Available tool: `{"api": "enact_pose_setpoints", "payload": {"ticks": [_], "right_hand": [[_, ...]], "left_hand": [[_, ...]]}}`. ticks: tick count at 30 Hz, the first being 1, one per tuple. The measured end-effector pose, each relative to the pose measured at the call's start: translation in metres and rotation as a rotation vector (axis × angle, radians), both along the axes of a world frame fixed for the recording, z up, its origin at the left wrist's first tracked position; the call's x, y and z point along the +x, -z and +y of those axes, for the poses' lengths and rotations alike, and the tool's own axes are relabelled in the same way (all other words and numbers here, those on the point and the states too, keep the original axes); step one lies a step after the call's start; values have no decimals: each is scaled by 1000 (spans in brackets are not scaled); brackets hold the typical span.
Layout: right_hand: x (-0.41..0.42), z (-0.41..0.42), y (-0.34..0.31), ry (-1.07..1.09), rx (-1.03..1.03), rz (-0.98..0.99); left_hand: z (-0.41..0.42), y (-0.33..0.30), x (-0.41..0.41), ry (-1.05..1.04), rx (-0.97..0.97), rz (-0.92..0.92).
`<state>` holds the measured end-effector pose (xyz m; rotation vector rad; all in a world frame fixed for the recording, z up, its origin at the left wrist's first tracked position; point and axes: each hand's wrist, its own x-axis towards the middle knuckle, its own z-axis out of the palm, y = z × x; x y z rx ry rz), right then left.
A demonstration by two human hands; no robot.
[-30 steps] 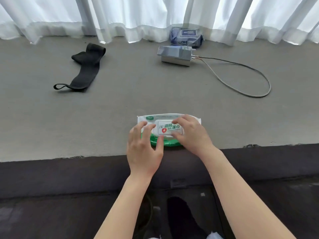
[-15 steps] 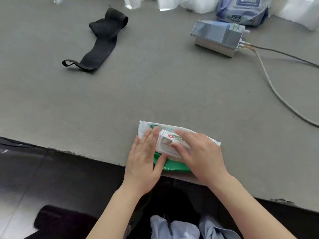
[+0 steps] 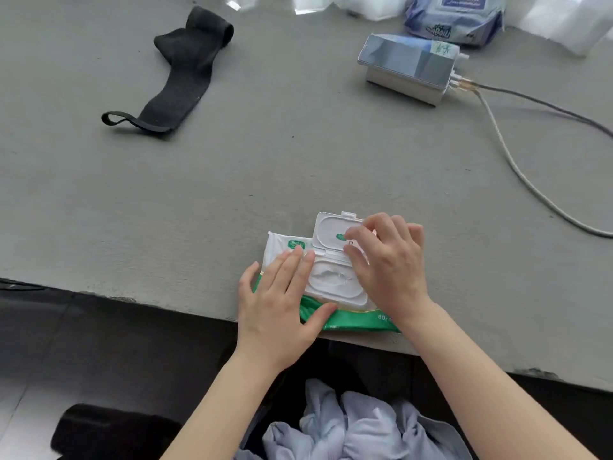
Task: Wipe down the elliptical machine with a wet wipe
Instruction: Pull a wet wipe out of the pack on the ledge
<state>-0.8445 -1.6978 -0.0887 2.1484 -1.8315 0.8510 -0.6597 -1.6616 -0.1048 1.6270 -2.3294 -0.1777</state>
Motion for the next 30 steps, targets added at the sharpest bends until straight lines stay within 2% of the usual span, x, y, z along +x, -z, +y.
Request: {"api": "enact_pose_setpoints", "payload": {"ticks": [3,6,11,15,18,25,28,30], "right_hand": [[5,17,-10,-123,96,28],[8,23,-14,-59,266,47],[19,20,-13,28,435,104],[27,24,-16,10,443,186],[25,34,-29,-72,384,48],[10,39,-68,-80,521,-565],[16,41,-71,-75,437,-739],[21,41,-81,-87,317,-766]], "left_hand": [[1,3,-4,-41,-3,15],[0,5,-6,-63,-29,51],[2,8,-10,-78,-49,49],[4,7,-11,-62,-89,29],[2,7,-10,-60,-75,27],[4,8,-10,-73,-51,70],[3,7,-11,-70,-37,69],[3,7,-10,-77,-32,83]]}}
